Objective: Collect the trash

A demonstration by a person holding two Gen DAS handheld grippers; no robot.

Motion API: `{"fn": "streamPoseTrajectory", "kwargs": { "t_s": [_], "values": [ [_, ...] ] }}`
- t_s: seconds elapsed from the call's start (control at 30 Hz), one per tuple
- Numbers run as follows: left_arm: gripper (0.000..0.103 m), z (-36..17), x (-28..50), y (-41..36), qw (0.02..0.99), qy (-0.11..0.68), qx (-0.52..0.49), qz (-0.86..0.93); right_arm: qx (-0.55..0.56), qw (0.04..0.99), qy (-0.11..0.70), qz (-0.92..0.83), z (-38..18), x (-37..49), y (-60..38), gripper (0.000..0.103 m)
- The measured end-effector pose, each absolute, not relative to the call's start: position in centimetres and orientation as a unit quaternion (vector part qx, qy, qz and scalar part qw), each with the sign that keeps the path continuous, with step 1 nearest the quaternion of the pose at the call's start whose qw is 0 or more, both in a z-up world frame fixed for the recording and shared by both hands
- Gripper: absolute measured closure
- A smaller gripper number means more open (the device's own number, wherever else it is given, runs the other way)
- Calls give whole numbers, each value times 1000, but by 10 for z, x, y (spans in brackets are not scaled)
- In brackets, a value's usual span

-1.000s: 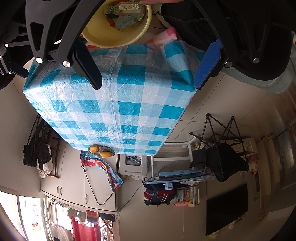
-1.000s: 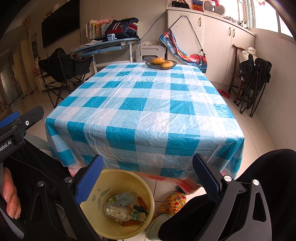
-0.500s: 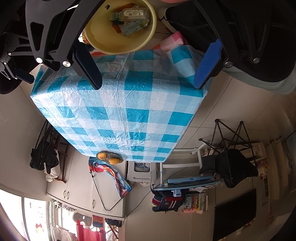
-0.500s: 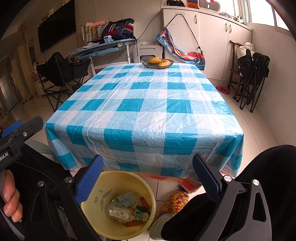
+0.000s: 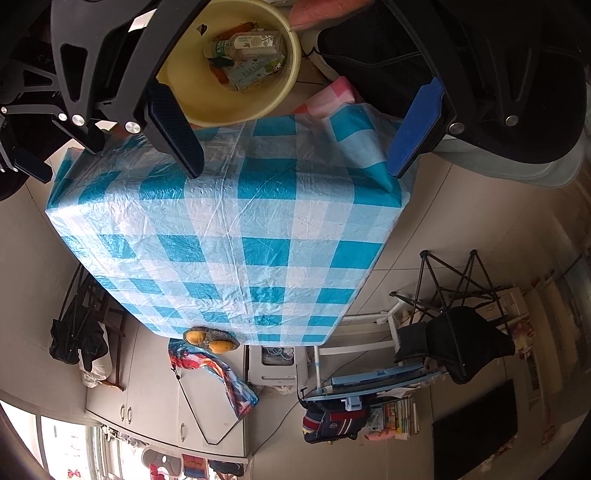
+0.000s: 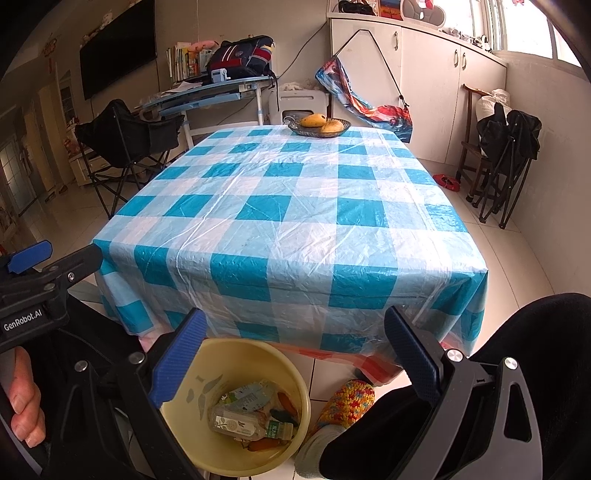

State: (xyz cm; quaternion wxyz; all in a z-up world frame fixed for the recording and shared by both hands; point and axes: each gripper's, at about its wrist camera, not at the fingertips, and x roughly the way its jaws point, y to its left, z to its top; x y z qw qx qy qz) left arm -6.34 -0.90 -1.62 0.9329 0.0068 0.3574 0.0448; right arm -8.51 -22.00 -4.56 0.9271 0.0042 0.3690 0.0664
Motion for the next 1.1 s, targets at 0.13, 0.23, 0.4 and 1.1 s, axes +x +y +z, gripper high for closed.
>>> {"fn": "streamPoseTrajectory", "kwargs": {
  "t_s": [0.13, 0.23, 0.4, 1.1],
  "values": [
    [7, -15, -64, -5, 932, 361, -4, 38, 23, 929, 364, 67, -38, -80, -228, 10],
    [7, -13, -65, -5, 933, 359, -3, 41, 34, 929, 362, 64, -31, -69, -234, 10],
    [7, -8, -62, -2, 933, 356, -6, 52, 35, 931, 358, 59, -19, -38, -241, 10],
    [7, 7, -7, -4, 926, 374, -20, 45, -36, 904, 427, 5, -36, 153, -266, 8]
  ]
}}
